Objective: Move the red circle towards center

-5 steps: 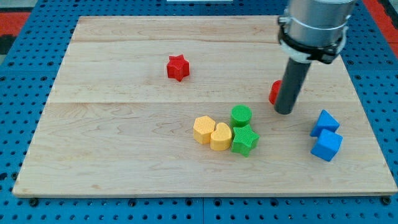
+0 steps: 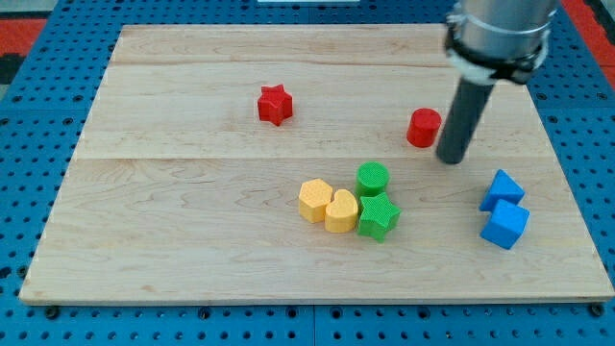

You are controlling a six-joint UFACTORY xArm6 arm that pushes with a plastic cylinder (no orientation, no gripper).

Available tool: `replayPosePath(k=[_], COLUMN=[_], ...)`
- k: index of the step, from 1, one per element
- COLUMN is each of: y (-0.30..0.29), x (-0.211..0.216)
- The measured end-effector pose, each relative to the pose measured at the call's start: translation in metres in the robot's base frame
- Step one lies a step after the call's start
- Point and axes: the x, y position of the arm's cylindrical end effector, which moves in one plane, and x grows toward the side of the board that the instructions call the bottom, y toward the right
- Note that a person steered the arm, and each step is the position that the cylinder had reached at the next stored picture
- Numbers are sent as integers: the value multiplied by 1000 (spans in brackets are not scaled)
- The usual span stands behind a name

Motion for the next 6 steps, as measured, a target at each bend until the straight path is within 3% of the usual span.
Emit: replayPosePath(k=[1,2,4,5,6], y=[-21,-130,-8,3,-73], x=[-13,-26,-26,-64,-62])
